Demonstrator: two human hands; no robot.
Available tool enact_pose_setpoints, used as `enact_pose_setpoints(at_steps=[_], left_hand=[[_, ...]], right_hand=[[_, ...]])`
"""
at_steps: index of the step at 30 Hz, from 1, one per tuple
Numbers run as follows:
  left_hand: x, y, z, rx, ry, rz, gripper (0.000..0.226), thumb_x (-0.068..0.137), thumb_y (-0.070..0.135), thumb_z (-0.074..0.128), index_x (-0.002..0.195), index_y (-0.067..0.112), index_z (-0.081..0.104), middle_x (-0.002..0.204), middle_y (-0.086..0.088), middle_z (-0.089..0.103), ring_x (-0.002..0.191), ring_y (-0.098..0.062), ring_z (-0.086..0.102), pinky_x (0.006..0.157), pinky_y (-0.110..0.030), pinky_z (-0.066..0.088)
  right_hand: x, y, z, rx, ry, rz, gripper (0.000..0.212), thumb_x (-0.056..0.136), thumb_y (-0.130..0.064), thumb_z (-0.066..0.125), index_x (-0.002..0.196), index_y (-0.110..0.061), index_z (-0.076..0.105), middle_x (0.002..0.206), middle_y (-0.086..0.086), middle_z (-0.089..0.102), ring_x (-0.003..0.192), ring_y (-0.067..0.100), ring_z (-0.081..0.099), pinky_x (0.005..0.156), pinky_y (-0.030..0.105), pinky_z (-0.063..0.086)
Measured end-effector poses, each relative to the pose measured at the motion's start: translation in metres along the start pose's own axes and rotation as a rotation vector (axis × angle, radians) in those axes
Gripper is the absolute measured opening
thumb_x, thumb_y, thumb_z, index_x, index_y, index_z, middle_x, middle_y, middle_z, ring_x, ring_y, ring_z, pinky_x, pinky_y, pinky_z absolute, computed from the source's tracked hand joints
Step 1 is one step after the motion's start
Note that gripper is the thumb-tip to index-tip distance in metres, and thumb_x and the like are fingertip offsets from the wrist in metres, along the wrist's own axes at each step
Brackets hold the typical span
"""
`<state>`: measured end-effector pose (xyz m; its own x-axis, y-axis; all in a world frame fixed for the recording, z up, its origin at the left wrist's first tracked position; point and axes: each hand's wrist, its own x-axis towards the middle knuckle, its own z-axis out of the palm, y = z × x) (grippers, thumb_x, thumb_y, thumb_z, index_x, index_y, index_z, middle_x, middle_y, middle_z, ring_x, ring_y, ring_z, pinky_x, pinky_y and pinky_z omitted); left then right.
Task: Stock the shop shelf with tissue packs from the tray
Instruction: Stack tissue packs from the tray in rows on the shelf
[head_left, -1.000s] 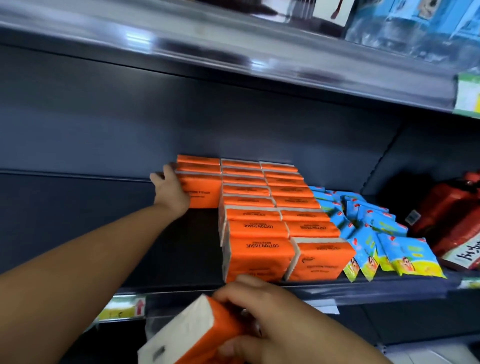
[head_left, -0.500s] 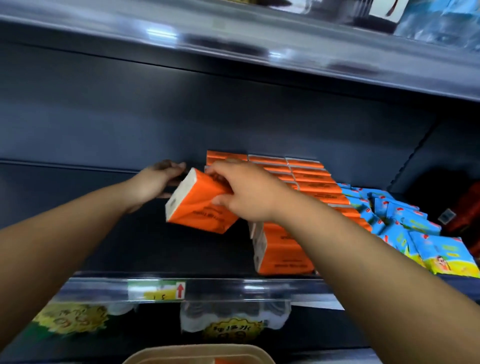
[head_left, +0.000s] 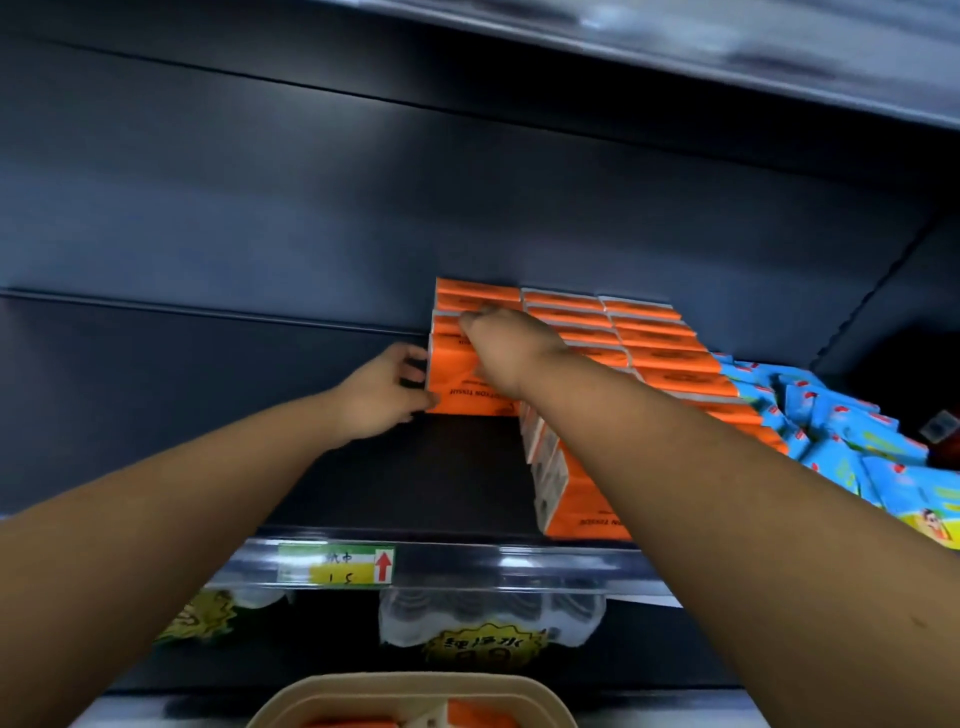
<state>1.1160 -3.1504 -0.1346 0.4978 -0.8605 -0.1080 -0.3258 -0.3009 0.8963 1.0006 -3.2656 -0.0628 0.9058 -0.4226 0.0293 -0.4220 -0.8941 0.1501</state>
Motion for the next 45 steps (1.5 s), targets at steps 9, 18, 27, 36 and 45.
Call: enact_pose_setpoints(at_steps=[9, 18, 27, 36, 45], left_hand=[[0.007, 0.012, 0.017, 0.006, 0.113, 0.005, 0.063, 0.081, 0.001, 0.069, 0.133, 0.014, 0.035, 0.117, -0.007, 0.055, 0.101, -0.024, 0.061, 0.085, -0.038, 0.055], [0.009, 0.008, 0.024, 0.039, 0.154, -0.021, 0.069, 0.084, 0.004, 0.067, 0.139, 0.014, 0.027, 0.118, -0.005, 0.054, 0.102, -0.017, 0.058, 0.076, -0.025, 0.05], [-0.009, 0.022, 0.011, 0.311, 0.103, -0.068, 0.088, 0.081, 0.02, 0.073, 0.149, 0.017, 0.018, 0.143, -0.013, 0.037, 0.125, -0.026, 0.046, 0.091, -0.029, 0.041], [-0.084, 0.055, -0.008, 1.056, 0.112, -0.049, 0.085, 0.082, 0.038, 0.067, 0.147, 0.02, 0.015, 0.141, -0.016, 0.033, 0.124, -0.037, 0.043, 0.096, -0.048, 0.045], [-0.183, 0.029, 0.022, 0.987, 0.181, 0.115, 0.07, 0.081, 0.042, 0.064, 0.139, 0.021, 0.031, 0.13, -0.007, 0.044, 0.116, -0.031, 0.049, 0.091, -0.046, 0.047]], right_hand=[[-0.003, -0.005, 0.0, -0.005, -0.027, 0.147, 0.07, 0.087, -0.006, 0.059, 0.147, -0.016, 0.026, 0.145, 0.017, 0.033, 0.133, 0.036, 0.034, 0.105, 0.046, 0.037], [-0.004, 0.004, 0.006, -0.121, 0.018, 0.208, 0.057, 0.09, -0.005, 0.054, 0.141, -0.007, 0.029, 0.14, 0.021, 0.039, 0.128, 0.037, 0.039, 0.099, 0.045, 0.04], [-0.024, 0.001, -0.003, -0.067, -0.016, 0.18, 0.066, 0.088, -0.027, 0.064, 0.143, -0.016, 0.028, 0.139, 0.015, 0.043, 0.124, 0.034, 0.045, 0.095, 0.044, 0.041], [-0.089, -0.03, -0.023, -0.074, 0.008, 0.106, 0.07, 0.081, -0.049, 0.068, 0.135, -0.019, 0.035, 0.138, 0.01, 0.045, 0.125, 0.032, 0.045, 0.096, 0.044, 0.04], [-0.173, -0.059, -0.015, -0.033, 0.054, -0.001, 0.063, 0.084, -0.048, 0.065, 0.133, -0.02, 0.038, 0.134, 0.008, 0.046, 0.125, 0.031, 0.044, 0.095, 0.045, 0.04]])
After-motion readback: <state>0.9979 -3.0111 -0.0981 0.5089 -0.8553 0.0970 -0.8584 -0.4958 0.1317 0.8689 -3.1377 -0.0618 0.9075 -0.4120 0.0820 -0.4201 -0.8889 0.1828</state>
